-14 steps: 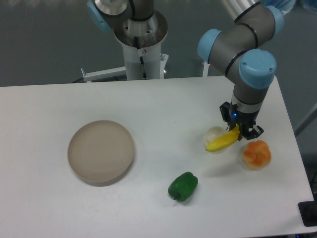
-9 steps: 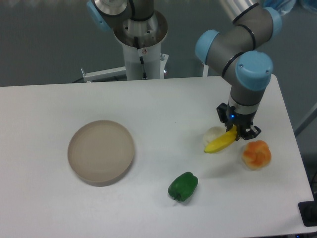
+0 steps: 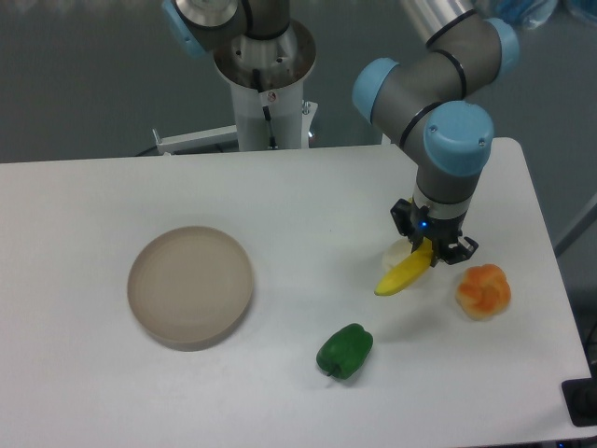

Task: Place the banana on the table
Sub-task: 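Carry the banana toward the beige plate and lower it to the table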

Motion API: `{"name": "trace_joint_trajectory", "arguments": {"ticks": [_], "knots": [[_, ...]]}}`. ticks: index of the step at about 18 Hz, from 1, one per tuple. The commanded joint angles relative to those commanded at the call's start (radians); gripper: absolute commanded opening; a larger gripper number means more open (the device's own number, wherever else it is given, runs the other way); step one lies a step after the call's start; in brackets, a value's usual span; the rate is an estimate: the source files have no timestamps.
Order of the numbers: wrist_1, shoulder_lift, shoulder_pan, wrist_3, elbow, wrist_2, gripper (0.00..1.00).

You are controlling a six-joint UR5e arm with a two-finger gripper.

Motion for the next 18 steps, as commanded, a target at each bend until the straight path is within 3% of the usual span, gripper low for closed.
{"name": "trace_joint_trajectory", "arguments": {"ticks": [3, 7, 15, 18], "knots": [[0.008, 0.052, -0.017, -0.226, -0.083, 0.003, 0.04], [0.023, 0.103, -0.032, -0.344, -0.201, 0.017, 0.04], [0.066, 0.025, -0.195, -0.381, -0.213, 0.06, 0.09], [0.074, -0.006, -0.219, -0.436, -0.209, 0.058, 0.1]]}}
